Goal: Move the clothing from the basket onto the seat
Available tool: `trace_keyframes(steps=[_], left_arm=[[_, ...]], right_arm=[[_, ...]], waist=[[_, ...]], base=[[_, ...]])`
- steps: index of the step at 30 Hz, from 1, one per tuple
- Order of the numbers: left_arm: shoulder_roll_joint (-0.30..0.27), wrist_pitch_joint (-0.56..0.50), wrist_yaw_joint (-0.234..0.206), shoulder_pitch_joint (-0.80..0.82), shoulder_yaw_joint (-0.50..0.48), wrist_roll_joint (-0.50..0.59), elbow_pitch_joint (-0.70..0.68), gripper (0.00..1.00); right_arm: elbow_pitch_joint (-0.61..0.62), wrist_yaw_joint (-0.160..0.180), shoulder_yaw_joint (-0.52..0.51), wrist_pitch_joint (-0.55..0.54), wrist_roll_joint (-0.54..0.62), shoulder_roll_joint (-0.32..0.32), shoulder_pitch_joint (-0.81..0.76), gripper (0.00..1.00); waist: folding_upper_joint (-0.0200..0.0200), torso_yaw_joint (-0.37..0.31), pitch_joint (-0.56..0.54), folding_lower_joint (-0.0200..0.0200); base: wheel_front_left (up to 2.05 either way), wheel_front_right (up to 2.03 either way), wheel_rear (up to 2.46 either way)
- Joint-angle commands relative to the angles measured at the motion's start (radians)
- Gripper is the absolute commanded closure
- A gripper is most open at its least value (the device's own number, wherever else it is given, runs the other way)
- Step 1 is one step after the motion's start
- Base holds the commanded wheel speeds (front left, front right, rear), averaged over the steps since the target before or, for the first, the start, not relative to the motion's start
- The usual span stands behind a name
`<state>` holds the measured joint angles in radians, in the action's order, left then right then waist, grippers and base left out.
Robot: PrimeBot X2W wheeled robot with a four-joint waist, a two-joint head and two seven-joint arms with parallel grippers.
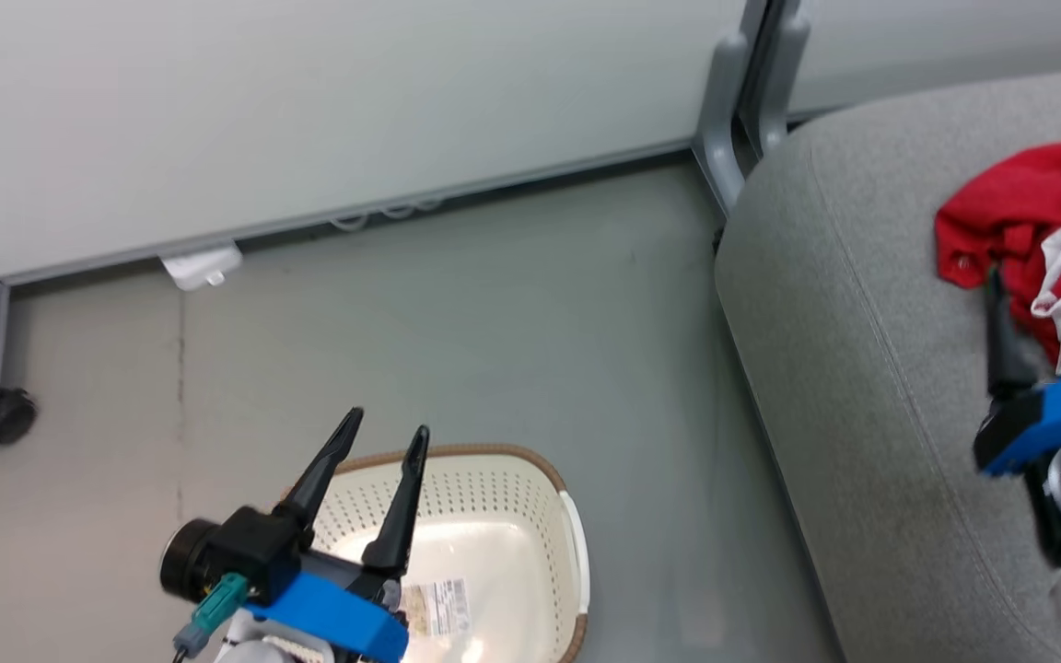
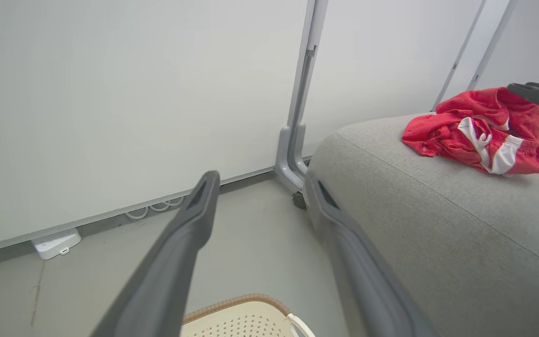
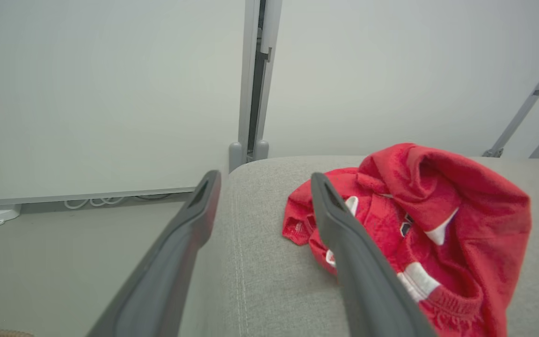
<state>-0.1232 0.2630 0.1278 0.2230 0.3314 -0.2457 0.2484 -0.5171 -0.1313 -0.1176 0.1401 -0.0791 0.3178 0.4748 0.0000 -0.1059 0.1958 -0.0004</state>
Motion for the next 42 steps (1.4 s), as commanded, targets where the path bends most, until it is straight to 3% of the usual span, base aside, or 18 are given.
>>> trace_keyframes(steps=[1,20,42], left_arm=[[0.005,0.003,0.004,-0.039,-0.031,-0.003,-0.007,0.0],[0.041,0.003,0.004,-0.19,-0.22,0.03,0.005,0.0],[0.054,0.003,0.004,-0.171,-0.266,0.03,0.051,0.0]], right_arm=[[0.041,0.001,0.018,-0.003,-0.013,-0.026,-0.07,0.0],[0.298,0.001,0.102,-0.012,0.033,-0.231,-0.435,0.0],[0.355,0.001,0.124,-0.024,0.055,-0.268,-0.486,0.0]], waist=[[0.0,0.047,-0.079,0.0004],[0.0,0.154,-0.198,0.0004],[0.0,0.15,-0.195,0.0004]], base=[[0.0,0.0,0.0],[0.0,0.0,0.0],[0.0,0.0,0.0]])
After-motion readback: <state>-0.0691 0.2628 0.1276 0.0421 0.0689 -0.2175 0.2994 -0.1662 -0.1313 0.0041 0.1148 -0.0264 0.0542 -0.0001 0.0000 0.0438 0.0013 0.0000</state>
